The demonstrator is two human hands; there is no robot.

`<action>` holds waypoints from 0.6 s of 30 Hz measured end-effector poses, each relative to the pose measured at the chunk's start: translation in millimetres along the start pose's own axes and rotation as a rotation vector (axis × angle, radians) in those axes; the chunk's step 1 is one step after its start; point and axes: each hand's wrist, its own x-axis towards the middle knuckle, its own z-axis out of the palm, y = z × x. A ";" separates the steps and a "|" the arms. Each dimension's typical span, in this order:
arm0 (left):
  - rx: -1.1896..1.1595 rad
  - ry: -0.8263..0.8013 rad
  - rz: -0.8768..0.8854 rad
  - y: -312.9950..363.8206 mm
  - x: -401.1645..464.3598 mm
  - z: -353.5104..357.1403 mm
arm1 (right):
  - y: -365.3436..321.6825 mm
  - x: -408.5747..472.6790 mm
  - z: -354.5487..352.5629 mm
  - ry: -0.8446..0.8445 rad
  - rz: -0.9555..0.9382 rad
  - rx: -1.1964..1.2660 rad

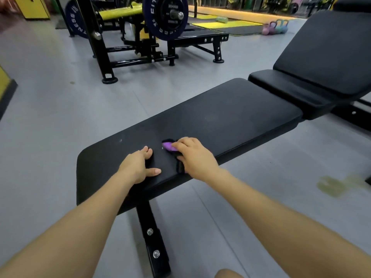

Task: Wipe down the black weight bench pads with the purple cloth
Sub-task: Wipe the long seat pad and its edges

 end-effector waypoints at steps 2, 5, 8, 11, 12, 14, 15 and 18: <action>-0.022 0.004 -0.003 -1.5 1.2 0.0 | 30.3 3.4 -17.5 -0.017 0.015 -0.026; -0.020 0.004 0.004 -3.5 2.7 2.3 | 83.7 7.7 -46.2 0.111 0.305 -0.107; -0.013 0.011 0.009 -4.4 4.2 3.2 | 74.4 9.7 -39.7 0.195 0.422 -0.147; -0.003 0.014 0.013 -2.8 3.1 2.9 | 17.8 7.2 -4.2 0.149 0.212 -0.071; 0.003 0.016 0.011 -1.5 1.9 2.3 | 0.7 3.8 5.8 0.117 0.140 -0.041; 0.014 0.015 0.008 0.9 -1.1 0.9 | -9.4 0.7 10.7 0.041 0.031 0.000; 0.009 0.012 0.010 1.7 -2.8 0.4 | -1.8 2.2 5.3 -0.003 0.002 0.018; -0.040 0.025 0.030 -0.9 -10.1 1.7 | 40.6 10.4 -17.7 -0.018 0.091 -0.037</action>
